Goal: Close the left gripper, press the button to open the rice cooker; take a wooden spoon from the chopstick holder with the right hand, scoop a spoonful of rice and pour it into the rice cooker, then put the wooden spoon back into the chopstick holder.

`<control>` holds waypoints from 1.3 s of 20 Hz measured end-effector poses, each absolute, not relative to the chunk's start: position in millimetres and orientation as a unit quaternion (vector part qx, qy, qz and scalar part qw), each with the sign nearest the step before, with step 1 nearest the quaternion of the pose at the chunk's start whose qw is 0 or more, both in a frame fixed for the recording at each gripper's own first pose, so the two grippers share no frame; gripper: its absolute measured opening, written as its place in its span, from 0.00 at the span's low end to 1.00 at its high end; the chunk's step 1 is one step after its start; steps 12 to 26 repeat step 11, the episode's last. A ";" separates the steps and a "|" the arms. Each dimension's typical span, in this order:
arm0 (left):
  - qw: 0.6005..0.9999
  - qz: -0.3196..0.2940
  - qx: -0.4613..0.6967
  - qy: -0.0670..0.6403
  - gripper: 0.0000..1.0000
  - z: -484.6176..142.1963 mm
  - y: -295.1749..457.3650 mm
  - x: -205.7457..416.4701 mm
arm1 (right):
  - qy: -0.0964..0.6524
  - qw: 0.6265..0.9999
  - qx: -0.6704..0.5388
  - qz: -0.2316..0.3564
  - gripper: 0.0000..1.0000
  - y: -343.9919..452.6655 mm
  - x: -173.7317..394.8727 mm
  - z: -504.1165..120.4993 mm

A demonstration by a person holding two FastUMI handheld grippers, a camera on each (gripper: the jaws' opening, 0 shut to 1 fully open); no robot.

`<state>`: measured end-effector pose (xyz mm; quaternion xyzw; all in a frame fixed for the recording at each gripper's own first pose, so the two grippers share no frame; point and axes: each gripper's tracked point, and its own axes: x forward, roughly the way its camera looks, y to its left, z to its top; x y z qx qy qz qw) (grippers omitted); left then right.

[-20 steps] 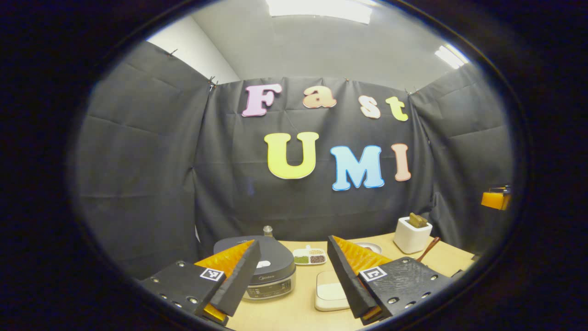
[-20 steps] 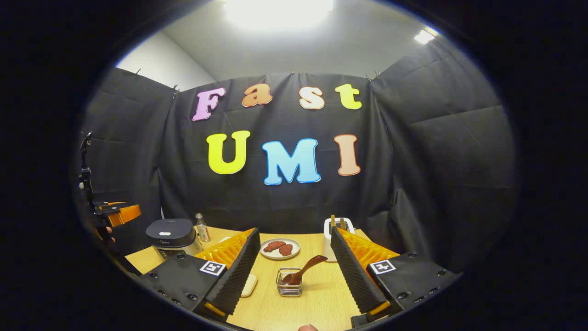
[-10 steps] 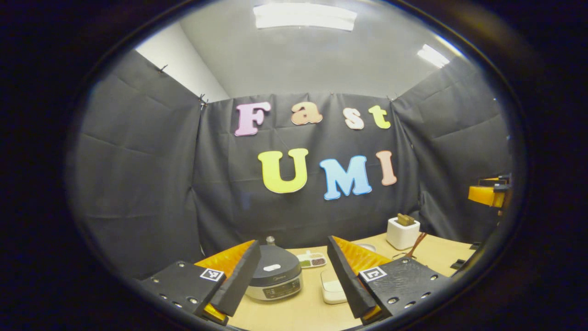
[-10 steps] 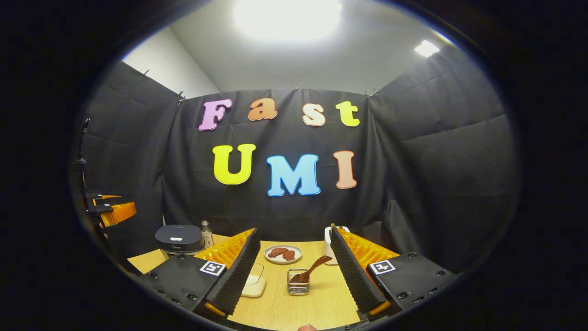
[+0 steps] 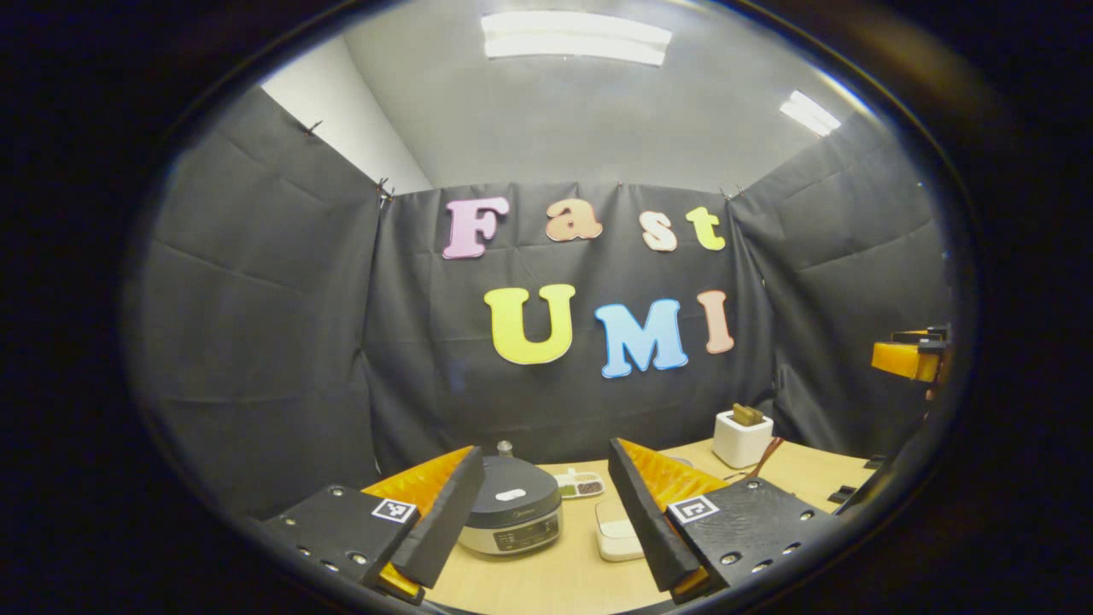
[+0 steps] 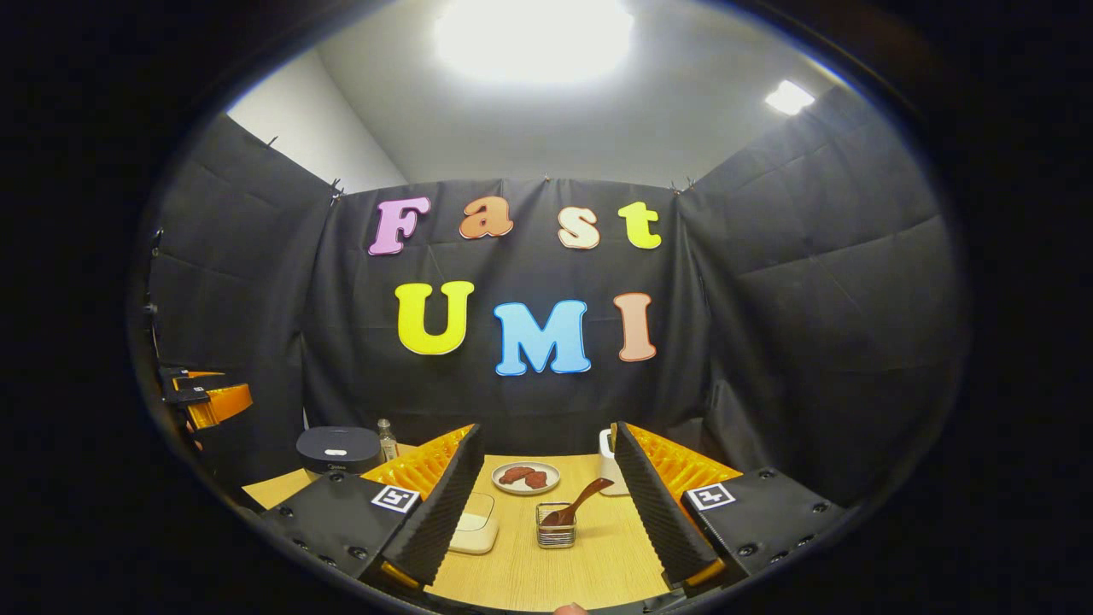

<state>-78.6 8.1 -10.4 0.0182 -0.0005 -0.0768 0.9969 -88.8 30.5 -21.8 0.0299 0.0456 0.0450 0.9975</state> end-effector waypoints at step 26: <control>0.998 -0.060 0.015 -0.003 0.91 -4.5 13.3 -91.0 | 0.036 0.998 0.033 0.044 0.98 27.7 -99.1 -17.0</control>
